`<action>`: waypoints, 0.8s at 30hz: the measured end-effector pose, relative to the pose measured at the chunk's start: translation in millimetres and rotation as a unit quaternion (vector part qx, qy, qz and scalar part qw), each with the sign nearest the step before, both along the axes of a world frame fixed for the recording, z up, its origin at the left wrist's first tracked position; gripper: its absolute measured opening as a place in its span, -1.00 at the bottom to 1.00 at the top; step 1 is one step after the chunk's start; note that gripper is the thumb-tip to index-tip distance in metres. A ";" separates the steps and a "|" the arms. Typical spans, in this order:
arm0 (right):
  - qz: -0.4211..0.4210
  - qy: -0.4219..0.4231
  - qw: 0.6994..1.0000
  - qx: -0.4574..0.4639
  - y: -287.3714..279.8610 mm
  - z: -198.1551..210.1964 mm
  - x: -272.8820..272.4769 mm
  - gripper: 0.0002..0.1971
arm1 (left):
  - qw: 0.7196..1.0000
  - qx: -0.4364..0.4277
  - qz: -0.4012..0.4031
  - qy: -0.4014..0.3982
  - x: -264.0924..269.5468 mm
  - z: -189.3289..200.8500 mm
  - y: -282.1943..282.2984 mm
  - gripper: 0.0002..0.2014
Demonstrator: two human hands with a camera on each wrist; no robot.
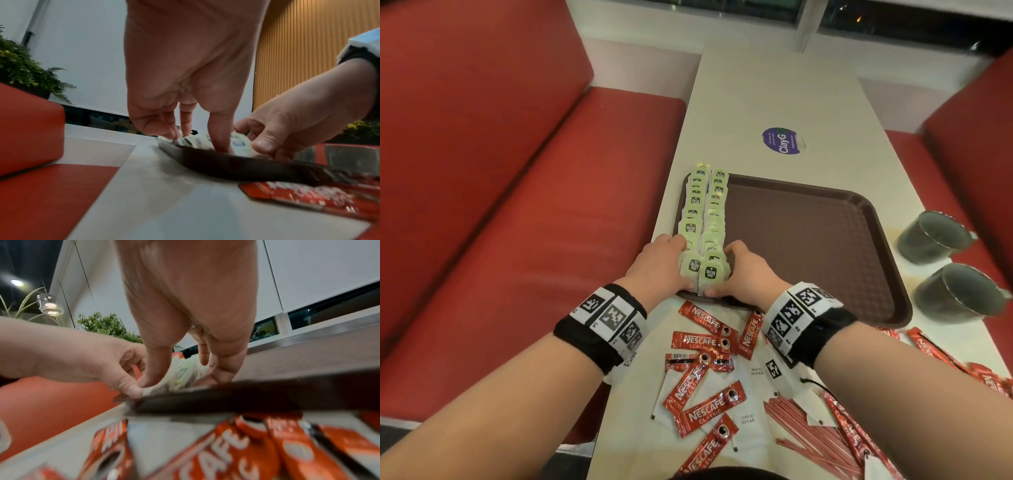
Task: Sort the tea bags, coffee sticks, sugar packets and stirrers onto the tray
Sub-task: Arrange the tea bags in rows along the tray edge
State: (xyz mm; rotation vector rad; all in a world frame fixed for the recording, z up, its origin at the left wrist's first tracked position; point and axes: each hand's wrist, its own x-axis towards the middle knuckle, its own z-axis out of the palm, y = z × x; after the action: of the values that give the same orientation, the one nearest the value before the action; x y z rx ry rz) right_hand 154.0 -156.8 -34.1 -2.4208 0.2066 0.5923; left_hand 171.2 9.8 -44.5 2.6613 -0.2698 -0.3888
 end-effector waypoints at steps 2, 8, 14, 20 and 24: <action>-0.022 -0.009 1.000 0.001 -2.4 6.1 5.5 -0.22 | 0.999 -0.026 0.026 0.012 1.2 2.4 3.5 -0.37; -0.129 -0.016 0.982 0.135 4.6 25.7 34.9 -0.27 | 0.966 -0.200 0.162 0.000 17.6 15.2 3.4 -0.57; -0.228 0.042 0.909 0.346 14.0 10.4 55.0 -0.39 | 0.929 -0.307 0.197 0.067 27.0 23.9 -10.1 -0.53; -0.278 0.028 0.883 0.377 12.1 25.9 62.4 -0.34 | 0.901 -0.362 0.217 0.096 34.9 14.1 -9.7 -0.53; -0.277 0.041 0.862 0.422 12.9 30.6 67.7 -0.32 | 0.891 -0.390 0.205 0.108 36.1 9.5 -8.8 -0.46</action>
State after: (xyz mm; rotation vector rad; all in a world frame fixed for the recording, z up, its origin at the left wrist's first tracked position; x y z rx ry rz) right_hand 221.7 -143.9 -3.6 -1.3905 0.5319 0.3933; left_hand 207.2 1.0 -34.9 1.7940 0.1821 -0.3372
